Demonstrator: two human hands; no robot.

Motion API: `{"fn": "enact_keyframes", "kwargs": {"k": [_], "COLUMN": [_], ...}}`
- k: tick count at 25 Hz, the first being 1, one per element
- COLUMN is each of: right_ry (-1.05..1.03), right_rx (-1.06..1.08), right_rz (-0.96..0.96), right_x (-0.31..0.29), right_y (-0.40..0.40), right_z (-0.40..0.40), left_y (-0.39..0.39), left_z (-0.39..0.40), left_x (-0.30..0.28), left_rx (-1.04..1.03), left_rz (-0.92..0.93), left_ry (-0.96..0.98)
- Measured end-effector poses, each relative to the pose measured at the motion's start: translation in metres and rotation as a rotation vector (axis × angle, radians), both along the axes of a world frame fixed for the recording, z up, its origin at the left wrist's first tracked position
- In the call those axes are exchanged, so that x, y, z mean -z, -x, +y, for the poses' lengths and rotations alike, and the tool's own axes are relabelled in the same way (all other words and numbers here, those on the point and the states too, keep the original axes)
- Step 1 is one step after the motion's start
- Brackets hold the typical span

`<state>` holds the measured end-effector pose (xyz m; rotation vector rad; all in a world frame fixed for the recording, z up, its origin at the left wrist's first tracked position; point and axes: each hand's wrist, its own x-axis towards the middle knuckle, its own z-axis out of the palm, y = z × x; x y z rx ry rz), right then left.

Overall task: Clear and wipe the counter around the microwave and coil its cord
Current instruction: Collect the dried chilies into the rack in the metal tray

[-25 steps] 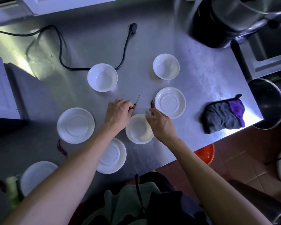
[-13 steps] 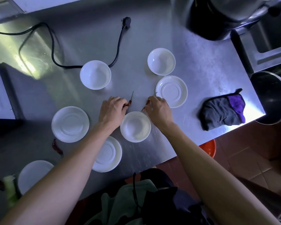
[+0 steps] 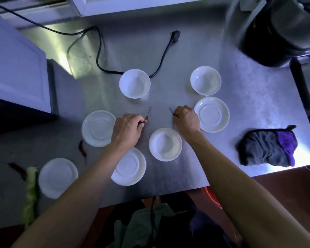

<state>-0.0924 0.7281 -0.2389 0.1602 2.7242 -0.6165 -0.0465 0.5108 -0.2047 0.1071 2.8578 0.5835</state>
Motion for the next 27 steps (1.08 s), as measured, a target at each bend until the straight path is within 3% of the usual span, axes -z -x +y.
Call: {"fn": "enact_keyframes", "kwargs": {"k": [6,10,15,27], "right_ry": [-0.037,0.141,0.356,0.452], "right_rx": [-0.126,-0.158,-0.345,-0.768], "right_rz": [0.065,0.143,0.238,0.313], "right_x": [-0.013,-0.035,-0.062,-0.099], "right_y": [-0.002,-0.002,-0.021,-0.159], "right_z": [-0.01,-0.03,-0.082,-0.232], "left_y": [-0.024,-0.044,-0.081,-0.262], "left_z": [-0.012,-0.024,-0.058,-0.176], "left_x": [-0.018,-0.031,-0.044,-0.07], "left_rx": [-0.126,-0.193,-0.344,-0.658], "left_rz": [0.044,0.093,0.173,0.231], "left_ry": [-0.005,-0.025,-0.051,-0.068]}}
